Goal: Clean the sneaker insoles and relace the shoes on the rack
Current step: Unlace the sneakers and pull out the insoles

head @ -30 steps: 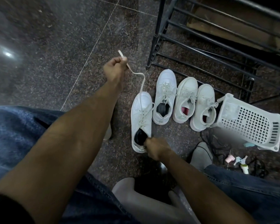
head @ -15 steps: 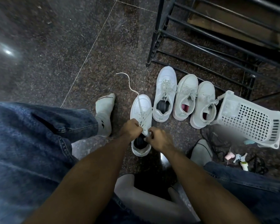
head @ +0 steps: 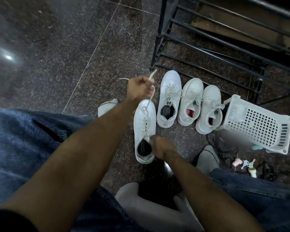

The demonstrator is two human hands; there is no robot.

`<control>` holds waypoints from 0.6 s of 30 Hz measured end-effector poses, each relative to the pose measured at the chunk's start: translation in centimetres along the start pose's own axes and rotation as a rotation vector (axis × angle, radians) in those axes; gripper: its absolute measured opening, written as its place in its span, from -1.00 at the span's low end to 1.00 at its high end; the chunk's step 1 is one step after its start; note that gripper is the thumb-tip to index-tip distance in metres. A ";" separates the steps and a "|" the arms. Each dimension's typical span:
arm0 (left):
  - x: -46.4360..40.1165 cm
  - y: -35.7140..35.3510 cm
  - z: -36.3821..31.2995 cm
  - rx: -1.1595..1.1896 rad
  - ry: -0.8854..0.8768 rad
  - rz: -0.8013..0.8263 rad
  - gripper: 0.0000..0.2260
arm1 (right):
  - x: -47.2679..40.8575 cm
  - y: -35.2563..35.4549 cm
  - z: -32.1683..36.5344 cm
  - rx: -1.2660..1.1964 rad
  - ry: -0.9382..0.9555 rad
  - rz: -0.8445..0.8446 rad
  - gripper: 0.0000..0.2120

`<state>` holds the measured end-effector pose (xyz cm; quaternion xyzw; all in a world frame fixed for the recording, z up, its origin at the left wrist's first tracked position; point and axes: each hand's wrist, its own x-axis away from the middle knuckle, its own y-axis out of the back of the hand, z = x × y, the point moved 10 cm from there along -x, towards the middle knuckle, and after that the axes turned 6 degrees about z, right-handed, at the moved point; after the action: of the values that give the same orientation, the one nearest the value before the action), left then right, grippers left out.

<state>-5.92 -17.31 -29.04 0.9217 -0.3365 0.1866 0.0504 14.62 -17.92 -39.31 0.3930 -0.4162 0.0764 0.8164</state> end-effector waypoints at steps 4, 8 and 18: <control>-1.3 0.1 -1.3 -0.075 -0.031 -0.034 -0.82 | -0.5 1.9 -0.2 -0.150 0.016 -0.086 -0.74; 1.2 2.9 6.6 -0.450 0.218 -0.166 -0.90 | -1.3 2.4 0.9 -0.222 0.038 -0.138 -0.76; 8.7 1.8 17.0 -0.521 0.461 0.034 -0.78 | -2.6 1.5 1.3 -0.421 0.044 -0.067 -0.79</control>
<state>4.30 -27.62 -41.55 0.8057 -0.3680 0.2984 0.3555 11.48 -17.25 -39.89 0.2256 -0.3917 -0.0307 0.8915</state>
